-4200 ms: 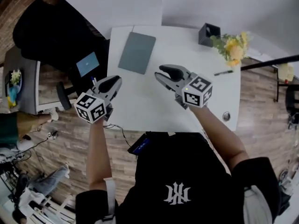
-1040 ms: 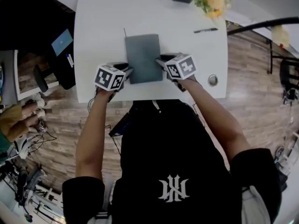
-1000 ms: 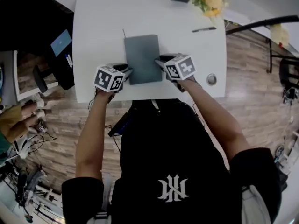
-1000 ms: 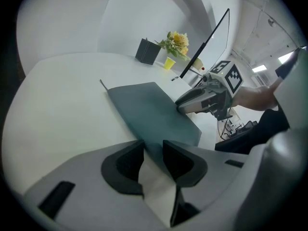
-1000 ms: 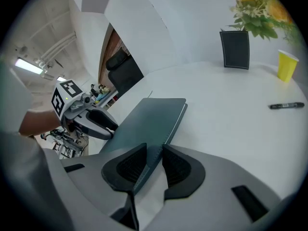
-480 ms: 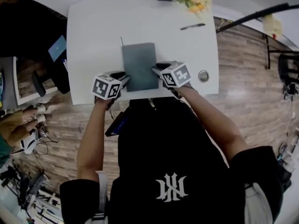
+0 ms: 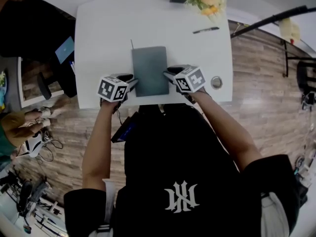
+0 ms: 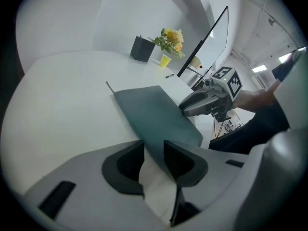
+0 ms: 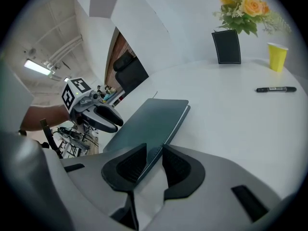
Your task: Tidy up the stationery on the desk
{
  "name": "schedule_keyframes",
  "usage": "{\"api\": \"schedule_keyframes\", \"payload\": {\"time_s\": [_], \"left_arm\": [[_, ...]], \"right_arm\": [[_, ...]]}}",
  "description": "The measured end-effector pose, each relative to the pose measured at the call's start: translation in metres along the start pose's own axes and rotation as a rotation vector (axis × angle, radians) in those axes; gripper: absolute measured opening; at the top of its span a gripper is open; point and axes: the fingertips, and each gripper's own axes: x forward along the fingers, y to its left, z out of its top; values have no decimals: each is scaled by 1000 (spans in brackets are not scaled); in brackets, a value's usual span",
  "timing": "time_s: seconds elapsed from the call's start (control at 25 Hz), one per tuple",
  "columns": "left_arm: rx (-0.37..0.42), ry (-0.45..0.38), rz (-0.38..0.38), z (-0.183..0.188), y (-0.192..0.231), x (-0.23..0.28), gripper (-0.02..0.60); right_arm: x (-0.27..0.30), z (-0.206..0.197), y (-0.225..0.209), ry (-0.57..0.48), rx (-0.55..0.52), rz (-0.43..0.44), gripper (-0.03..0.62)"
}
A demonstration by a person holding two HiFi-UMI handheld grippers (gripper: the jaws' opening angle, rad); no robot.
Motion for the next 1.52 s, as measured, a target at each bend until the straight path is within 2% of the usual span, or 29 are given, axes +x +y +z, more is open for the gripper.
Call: {"api": "schedule_keyframes", "payload": {"time_s": [0.12, 0.24, 0.32, 0.44, 0.52, 0.84, 1.28, 1.52], "left_arm": [[32, -39, 10, 21, -3, -14, 124], [102, -91, 14, 51, -15, -27, 106], [140, -148, 6, 76, -26, -33, 92], [213, -237, 9, 111, -43, -37, 50], [244, -267, -6, 128, -55, -32, 35], [353, -245, -87, 177, -105, 14, 3], [332, -229, -165, 220, -145, 84, 3], [314, -208, -210, 221, -154, 96, 3]], "right_arm": [[-16, 15, -9, -54, 2, -1, 123], [-45, 45, -23, -165, -40, -17, 123], [-64, 62, -29, -219, -102, -13, 108], [-85, 74, -40, -244, -215, -17, 89], [-98, 78, -53, -248, -287, -48, 89], [-134, 77, -119, -147, -530, -177, 91], [-134, 87, -192, 5, -835, -200, 128], [-110, 82, -227, 114, -931, -163, 138]]}}
